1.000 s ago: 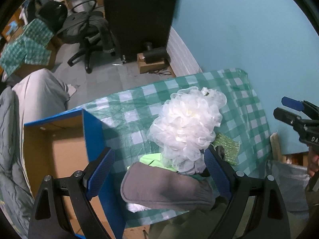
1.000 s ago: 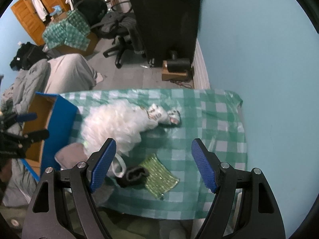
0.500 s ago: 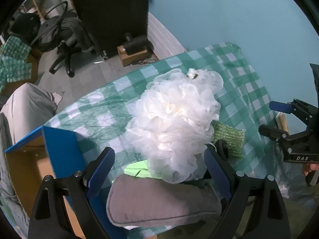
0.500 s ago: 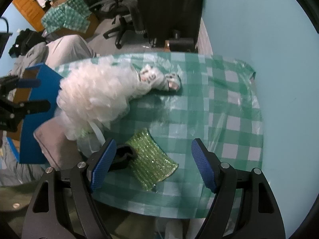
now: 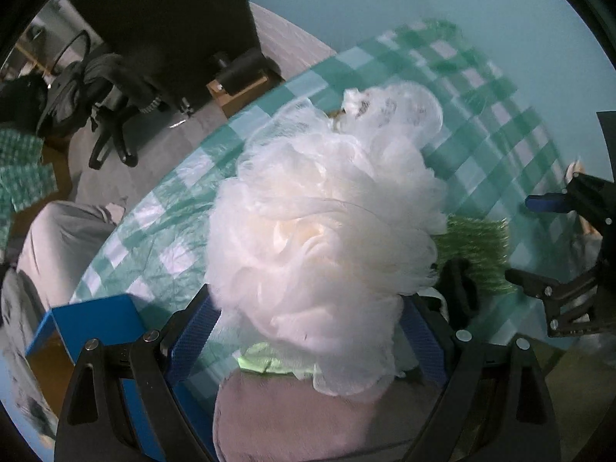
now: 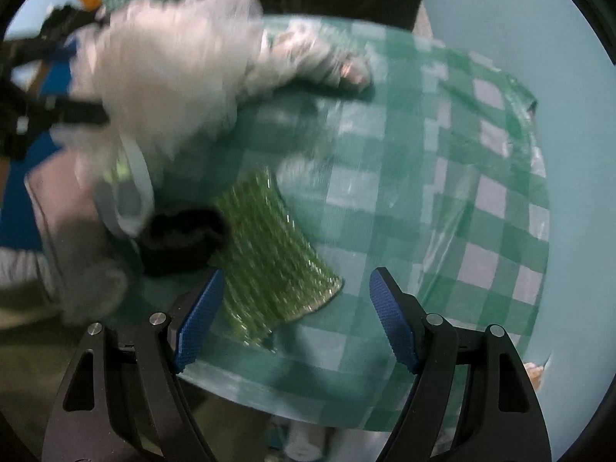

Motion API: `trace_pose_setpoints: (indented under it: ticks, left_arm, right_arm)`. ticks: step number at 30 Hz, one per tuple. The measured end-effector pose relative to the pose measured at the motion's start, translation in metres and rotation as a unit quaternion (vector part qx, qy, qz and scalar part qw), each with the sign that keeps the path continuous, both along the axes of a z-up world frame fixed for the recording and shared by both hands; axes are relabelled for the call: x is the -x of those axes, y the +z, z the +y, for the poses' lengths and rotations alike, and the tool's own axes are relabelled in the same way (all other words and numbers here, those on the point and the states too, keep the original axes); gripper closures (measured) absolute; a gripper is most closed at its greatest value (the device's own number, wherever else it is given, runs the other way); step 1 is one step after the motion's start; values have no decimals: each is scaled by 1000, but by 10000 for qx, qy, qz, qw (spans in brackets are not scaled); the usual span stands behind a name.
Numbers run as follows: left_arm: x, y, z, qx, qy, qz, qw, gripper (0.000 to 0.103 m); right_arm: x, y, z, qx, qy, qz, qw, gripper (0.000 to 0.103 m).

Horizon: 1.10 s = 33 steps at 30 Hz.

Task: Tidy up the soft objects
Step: 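Grasp the white mesh bath puff with the left gripper while the right grasps the green scrub pad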

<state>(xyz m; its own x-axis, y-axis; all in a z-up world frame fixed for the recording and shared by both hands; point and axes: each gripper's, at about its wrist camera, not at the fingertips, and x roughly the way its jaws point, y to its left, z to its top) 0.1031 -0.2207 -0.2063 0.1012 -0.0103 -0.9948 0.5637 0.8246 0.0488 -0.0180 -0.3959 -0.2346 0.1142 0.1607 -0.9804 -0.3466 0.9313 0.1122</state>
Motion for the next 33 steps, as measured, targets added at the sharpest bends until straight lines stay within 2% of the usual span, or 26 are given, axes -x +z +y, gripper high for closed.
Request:
trace_pose_setpoints:
  ticks: [5,7,15,18,20,22,24,26,28,30,33]
  left_arm:
    - [-5,-13,-7,-185,-126,9,9998,8]
    - [-8,-17,-7,-197,-103,37,9997,2]
    - [-19,-41,-3,-35,86,379,9992,0]
    - [-17,-43,-4,69,85,353,9993,0]
    - [-15,-42,-4,156,54,342,9993,3]
    - [-12,-40,-4,276,20,372,9989,16]
    - [-8,-36,-4,354,-13,336,9988,23]
    - [-3,-33,-2,420,-54,270,9987,30]
    - [1,-29,-1,441,-85,218,9988,38]
    - [6,-23,0,479,-120,128,9987,42]
    - [10,-17,3,506,-125,-16,9986,45]
  right_arm:
    - [9,-14,8,140,390,26,9991,26]
    - [11,-17,11,176,470,35,9987,26]
    - [17,-29,28,199,734,46,9971,26]
    - [18,-35,35,332,815,12,9961,26]
    - [20,-36,41,420,843,-16,9956,26]
    - [21,-41,49,508,877,-60,9948,26]
    - [20,-44,55,568,927,-68,9940,27]
    - [20,-46,59,564,927,-67,9941,32]
    - [23,-47,60,540,893,-90,9945,51]
    - [13,-32,51,484,773,-62,9958,64]
    - [11,-32,43,398,558,-36,9976,81]
